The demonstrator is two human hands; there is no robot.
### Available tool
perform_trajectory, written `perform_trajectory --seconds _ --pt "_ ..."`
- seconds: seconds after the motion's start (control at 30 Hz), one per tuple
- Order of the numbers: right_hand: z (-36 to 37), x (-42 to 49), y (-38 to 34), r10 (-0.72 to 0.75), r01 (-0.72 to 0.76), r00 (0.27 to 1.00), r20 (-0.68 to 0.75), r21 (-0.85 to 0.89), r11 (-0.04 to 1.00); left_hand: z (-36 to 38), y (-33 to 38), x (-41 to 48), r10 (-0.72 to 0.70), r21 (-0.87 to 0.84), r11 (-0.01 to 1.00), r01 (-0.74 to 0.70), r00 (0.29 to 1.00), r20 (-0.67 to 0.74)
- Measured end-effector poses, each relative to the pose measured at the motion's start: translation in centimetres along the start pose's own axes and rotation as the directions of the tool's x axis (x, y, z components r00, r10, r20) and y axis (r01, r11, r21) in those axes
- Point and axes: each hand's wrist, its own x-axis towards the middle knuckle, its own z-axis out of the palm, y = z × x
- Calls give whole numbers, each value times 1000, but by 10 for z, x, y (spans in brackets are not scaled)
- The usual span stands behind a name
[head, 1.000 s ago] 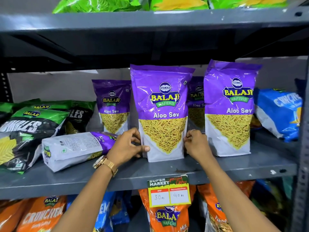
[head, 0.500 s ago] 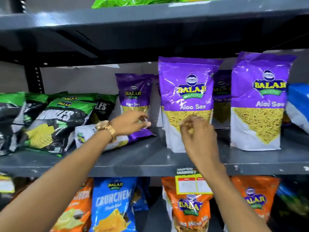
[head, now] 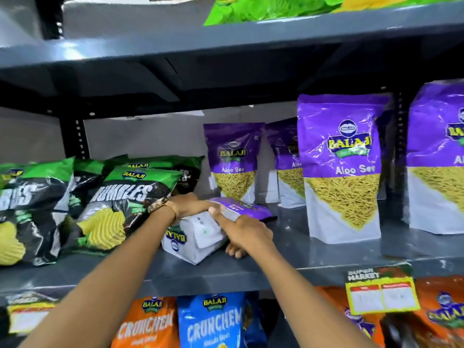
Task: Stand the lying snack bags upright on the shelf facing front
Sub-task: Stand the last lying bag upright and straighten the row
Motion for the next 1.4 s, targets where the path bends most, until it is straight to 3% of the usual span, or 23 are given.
perform_trajectory --seconds 0.17,0.33,0.5,0.73,0.87,0.97,1.07,1.13,1.27,1.4 --pt "3 -12 10 -48 84 988 -145 258 963 9 -3 -27 103 -201 967 -154 964 -246" --pt "-10 -15 14 -64 148 979 -195 451 880 16 9 -41 128 -195 946 -260 850 -512" --pt "-35 7 20 -160 228 971 -178 478 848 18 23 -37 226 -392 742 -543 754 -617" --pt "-59 77 23 -148 196 977 -156 365 910 27 30 17 176 -449 727 -519 774 -609" --pt "-52 107 26 -103 141 988 -118 391 909 40 28 44 123 -465 740 -486 778 -616" --pt "-43 115 36 -157 195 980 -122 442 876 49 30 54 55 -531 698 -479 776 -628" --pt "-32 123 51 -179 207 978 -108 625 753 61 29 56 -14 -588 644 -489 761 -648" --pt "-31 126 56 -133 145 988 -72 704 695 68 25 59 -31 -627 612 -482 777 -629" --pt "-34 125 60 -42 58 998 -40 724 687 75 14 66 -130 -736 559 -382 836 -533" --pt "-33 123 57 58 16 995 -75 740 673 79 2 72 -264 -785 545 -294 829 -493"
